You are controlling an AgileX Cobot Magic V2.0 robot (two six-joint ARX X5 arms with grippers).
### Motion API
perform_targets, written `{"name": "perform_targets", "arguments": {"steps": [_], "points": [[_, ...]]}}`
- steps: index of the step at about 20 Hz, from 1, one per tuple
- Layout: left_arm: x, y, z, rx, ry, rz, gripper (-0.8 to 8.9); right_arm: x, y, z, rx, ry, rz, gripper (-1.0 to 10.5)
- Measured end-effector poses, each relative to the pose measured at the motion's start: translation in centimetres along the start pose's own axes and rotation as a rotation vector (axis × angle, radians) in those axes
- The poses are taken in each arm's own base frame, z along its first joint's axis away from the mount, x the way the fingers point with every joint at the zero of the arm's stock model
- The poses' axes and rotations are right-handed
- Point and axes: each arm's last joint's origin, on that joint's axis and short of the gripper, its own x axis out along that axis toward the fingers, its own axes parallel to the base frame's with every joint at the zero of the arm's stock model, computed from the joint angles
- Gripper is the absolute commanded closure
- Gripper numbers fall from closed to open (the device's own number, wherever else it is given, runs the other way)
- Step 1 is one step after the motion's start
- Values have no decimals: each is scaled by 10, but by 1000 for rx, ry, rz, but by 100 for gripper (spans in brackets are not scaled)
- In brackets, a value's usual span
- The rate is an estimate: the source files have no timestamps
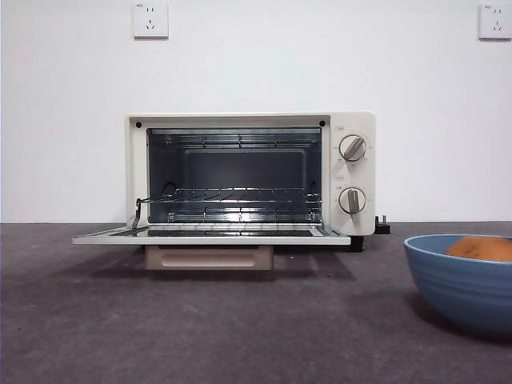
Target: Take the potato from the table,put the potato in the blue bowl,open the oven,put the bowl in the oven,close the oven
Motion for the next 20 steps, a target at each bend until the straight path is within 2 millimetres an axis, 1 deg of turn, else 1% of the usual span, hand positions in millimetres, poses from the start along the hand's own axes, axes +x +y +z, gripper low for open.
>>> {"name": "perform_targets", "arguments": {"steps": [3,5,6,8,10,14,16,18,20], "points": [[-15,2,-8,0,-52,57,819,18,-2,16,27,84,-26,480],[-21,2,-12,0,-75,69,819,30,-7,32,76,83,38,485],[-24,2,-14,0,-84,70,819,35,-12,39,102,76,63,507],[-28,2,-16,0,-99,70,819,45,-22,50,145,99,106,510],[-29,2,-17,0,-102,70,819,58,-28,58,153,141,124,510],[-28,2,-16,0,-98,71,819,88,-23,73,113,206,136,510],[-28,2,-16,0,-98,71,819,105,-21,76,109,245,135,510],[-28,2,-16,0,-97,71,819,121,-21,69,106,308,120,510],[-28,2,-16,0,-97,72,819,131,-22,61,104,327,118,511]]}}
